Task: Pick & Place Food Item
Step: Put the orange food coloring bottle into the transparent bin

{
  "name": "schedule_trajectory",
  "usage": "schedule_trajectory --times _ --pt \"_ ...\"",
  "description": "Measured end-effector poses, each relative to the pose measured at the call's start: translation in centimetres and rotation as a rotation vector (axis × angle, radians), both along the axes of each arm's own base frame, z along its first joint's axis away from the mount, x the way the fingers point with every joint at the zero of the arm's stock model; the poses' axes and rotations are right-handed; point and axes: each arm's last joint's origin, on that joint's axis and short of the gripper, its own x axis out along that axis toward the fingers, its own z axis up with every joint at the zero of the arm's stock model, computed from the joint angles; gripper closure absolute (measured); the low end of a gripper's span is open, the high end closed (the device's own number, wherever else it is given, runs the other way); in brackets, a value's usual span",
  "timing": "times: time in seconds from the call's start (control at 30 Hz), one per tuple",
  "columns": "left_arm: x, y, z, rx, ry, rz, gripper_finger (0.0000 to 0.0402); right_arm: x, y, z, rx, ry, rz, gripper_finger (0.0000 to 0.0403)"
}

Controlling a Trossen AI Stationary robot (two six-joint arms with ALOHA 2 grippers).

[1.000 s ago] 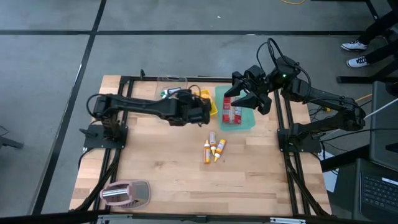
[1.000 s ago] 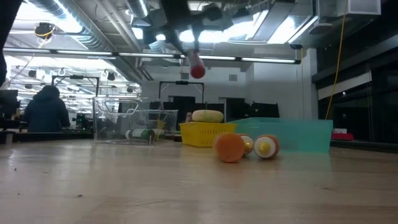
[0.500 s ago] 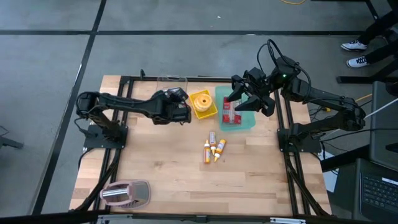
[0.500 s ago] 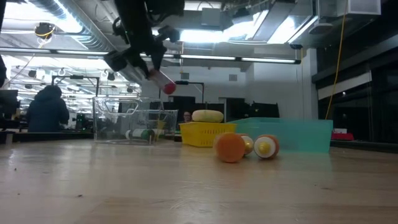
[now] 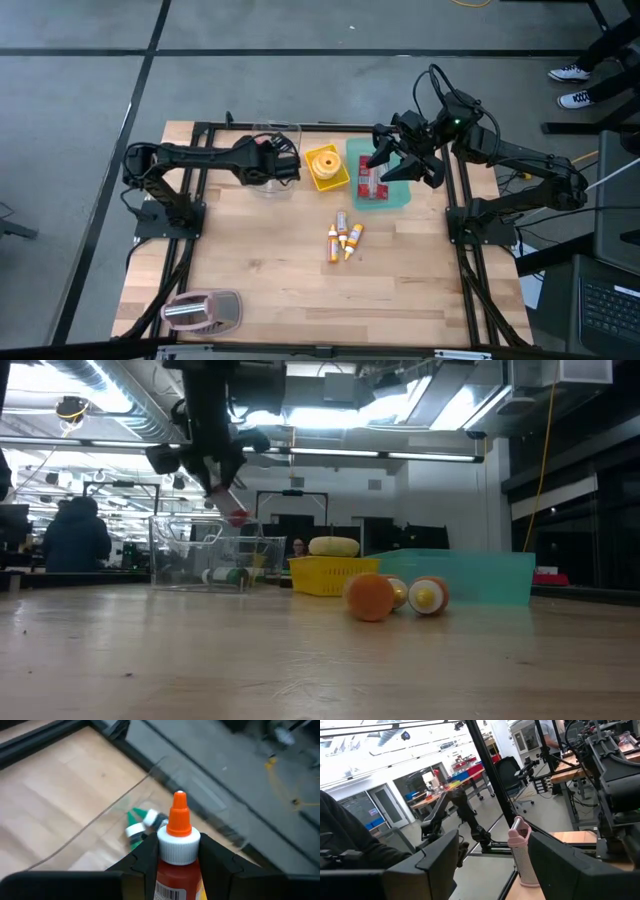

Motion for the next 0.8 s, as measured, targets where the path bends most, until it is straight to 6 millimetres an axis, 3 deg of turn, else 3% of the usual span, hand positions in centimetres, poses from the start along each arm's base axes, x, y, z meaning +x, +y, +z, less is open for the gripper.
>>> schedule_trajectory --times 0.27,0.7,0.8 --pt "-0.1 -0.2 -1.8 -0.119 0.065 0.005 0.0295 0.0 0.0 0.0 -0.001 -0.001 0.0 0.0166" --pt "-0.4 0.3 -7.1 -0.147 -0.106 0.022 0.0294 0.0 0.0 0.0 -0.003 -0.002 -0.001 0.0166" --pt "-0.6 0.5 -7.3 -0.125 -0.099 0.025 0.0257 0.0 0.0 0.0 -0.001 0.001 -0.002 0.0166"
